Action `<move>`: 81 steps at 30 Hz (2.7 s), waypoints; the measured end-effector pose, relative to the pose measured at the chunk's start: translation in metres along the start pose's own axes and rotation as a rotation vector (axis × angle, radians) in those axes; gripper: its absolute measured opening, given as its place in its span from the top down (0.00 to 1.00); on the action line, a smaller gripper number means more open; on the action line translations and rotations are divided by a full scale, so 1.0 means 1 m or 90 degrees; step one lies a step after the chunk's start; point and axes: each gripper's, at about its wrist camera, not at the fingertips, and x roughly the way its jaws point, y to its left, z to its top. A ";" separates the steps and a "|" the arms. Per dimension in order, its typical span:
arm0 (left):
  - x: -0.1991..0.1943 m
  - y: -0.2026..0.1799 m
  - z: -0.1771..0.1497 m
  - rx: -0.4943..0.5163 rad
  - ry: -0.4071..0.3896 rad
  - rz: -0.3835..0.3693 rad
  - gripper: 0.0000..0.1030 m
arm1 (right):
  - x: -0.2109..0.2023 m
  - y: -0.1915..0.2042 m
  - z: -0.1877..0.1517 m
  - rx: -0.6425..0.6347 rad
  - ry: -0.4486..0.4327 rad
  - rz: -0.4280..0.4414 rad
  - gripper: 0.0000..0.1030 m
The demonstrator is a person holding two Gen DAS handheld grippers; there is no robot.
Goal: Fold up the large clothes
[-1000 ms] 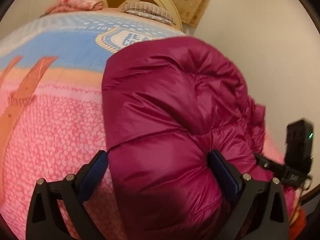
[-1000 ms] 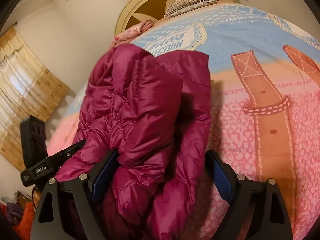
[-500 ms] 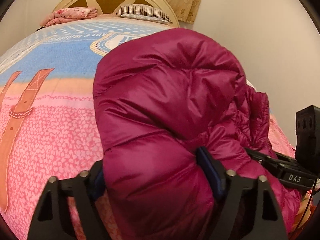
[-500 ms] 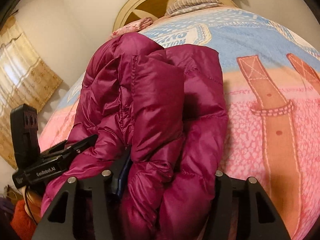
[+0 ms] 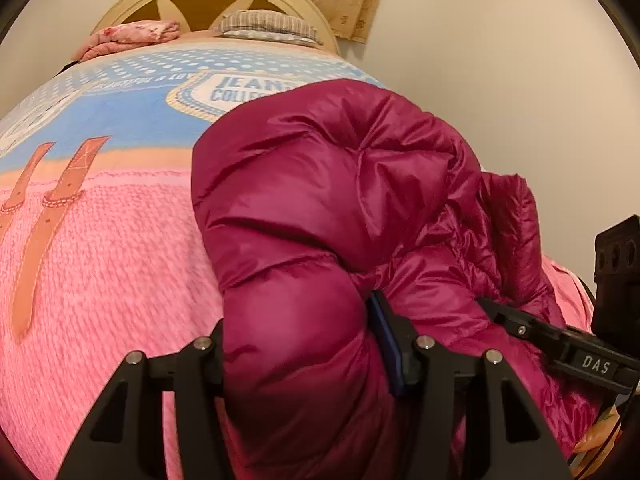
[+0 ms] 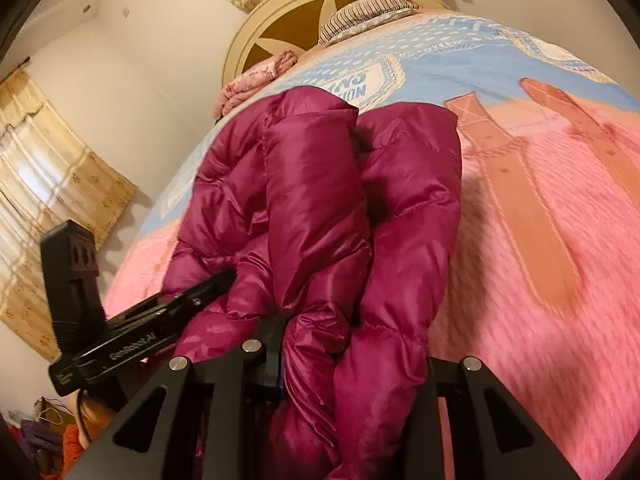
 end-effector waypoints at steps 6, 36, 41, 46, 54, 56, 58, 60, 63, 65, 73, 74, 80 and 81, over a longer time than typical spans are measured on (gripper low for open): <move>-0.008 -0.040 -0.004 0.042 0.014 -0.032 0.47 | -0.054 -0.006 -0.022 0.023 -0.041 -0.001 0.74; 0.066 -0.291 0.044 0.225 0.022 -0.226 0.47 | -0.263 -0.159 -0.018 0.107 -0.260 -0.168 0.74; 0.114 -0.314 0.046 0.226 0.050 -0.189 0.47 | -0.246 -0.211 0.000 0.146 -0.246 -0.191 0.74; 0.139 -0.327 0.042 0.240 0.052 -0.120 0.47 | -0.222 -0.261 0.014 0.187 -0.205 -0.201 0.74; 0.161 -0.333 0.042 0.241 0.053 -0.096 0.35 | -0.201 -0.306 0.014 0.264 -0.175 -0.155 0.75; 0.165 -0.330 0.045 0.235 0.057 -0.098 0.33 | -0.197 -0.301 0.017 0.250 -0.168 -0.172 0.74; 0.168 -0.331 0.047 0.234 0.057 -0.096 0.31 | -0.200 -0.301 0.014 0.249 -0.168 -0.172 0.74; 0.169 -0.333 0.046 0.246 0.053 -0.090 0.29 | -0.205 -0.297 0.012 0.261 -0.183 -0.159 0.71; 0.165 -0.338 0.042 0.268 0.044 -0.080 0.29 | -0.236 -0.285 -0.004 0.256 -0.220 -0.174 0.70; 0.166 -0.338 0.042 0.263 0.044 -0.078 0.29 | -0.266 -0.260 -0.011 0.214 -0.261 -0.236 0.70; 0.159 -0.342 0.036 0.276 0.035 -0.056 0.27 | -0.250 -0.194 0.000 0.049 -0.179 -0.325 0.73; 0.158 -0.342 0.035 0.276 0.034 -0.052 0.26 | -0.247 -0.200 -0.005 0.062 -0.168 -0.327 0.73; 0.155 -0.348 0.032 0.292 0.024 -0.032 0.20 | -0.229 -0.241 -0.040 0.198 -0.179 -0.247 0.73; 0.155 -0.347 0.033 0.293 0.027 -0.031 0.18 | -0.229 -0.245 -0.044 0.217 -0.187 -0.231 0.73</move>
